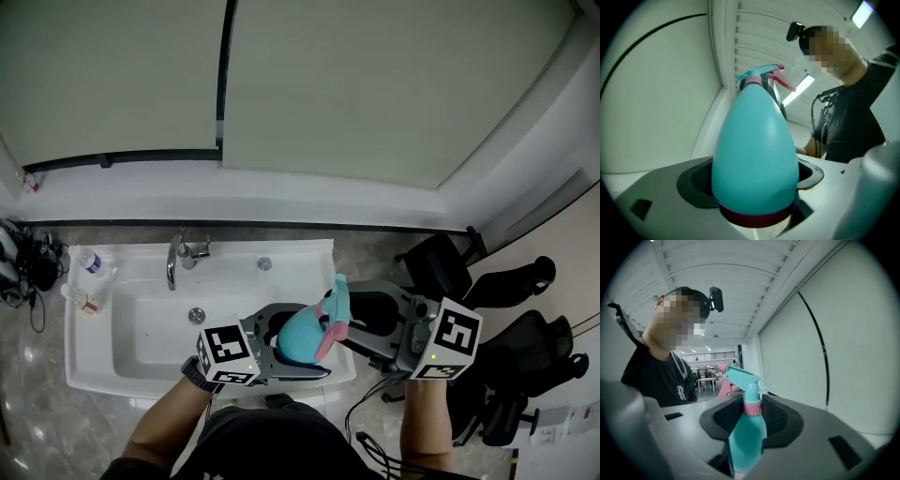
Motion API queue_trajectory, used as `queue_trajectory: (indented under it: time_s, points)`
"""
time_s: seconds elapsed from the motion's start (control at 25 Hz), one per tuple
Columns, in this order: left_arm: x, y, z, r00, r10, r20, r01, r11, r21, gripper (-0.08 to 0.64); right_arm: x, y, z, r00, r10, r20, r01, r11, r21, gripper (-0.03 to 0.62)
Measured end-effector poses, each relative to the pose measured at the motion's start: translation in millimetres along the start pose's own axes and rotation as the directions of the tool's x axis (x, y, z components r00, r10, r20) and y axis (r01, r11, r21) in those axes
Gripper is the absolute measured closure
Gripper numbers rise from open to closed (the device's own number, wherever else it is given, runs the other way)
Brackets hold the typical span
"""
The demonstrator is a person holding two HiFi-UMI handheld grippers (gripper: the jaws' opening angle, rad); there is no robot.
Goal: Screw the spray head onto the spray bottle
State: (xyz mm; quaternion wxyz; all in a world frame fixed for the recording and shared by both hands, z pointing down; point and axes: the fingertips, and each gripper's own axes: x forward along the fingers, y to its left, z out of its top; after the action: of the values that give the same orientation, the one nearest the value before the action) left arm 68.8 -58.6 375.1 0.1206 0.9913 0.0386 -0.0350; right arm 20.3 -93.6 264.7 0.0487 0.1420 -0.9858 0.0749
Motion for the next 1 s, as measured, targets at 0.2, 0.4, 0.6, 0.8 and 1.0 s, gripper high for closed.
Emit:
queue_trajectory:
  time_s: [0.2, 0.4, 0.6, 0.8, 1.0]
  points:
    - [-12.9, 40.6, -4.4, 0.94, 0.331, -0.079, -0.32, 0.939, 0.126, 0.112, 0.2, -28.7, -7.0, 0.961, -0.276, -0.034, 0.277, 0.96, 0.042, 0.46]
    - [-19.0, 59.2, 0.6, 0.851, 0.522, -0.054, -0.505, 0.842, 0.189, 0.112, -0.8, -43.4, -6.6, 0.892, -0.452, 0.008, 0.449, 0.887, 0.111, 0.46]
    - [-30.5, 82.3, -8.3, 0.696, 0.715, -0.061, -0.676, 0.682, 0.278, 0.112, -0.5, -60.9, -17.8, 0.784, -0.621, 0.0, 0.612, 0.772, 0.173, 0.46]
    - [-28.8, 94.1, -21.2, 0.659, 0.744, -0.105, -0.691, 0.655, 0.306, 0.112, -6.2, -72.9, -31.2, 0.694, -0.72, -0.006, 0.7, 0.672, 0.24, 0.46]
    - [-18.2, 85.6, -15.2, 0.774, 0.63, -0.064, -0.615, 0.772, 0.158, 0.112, -4.9, -65.0, -27.8, 0.724, -0.69, -0.01, 0.673, 0.703, 0.231, 0.452]
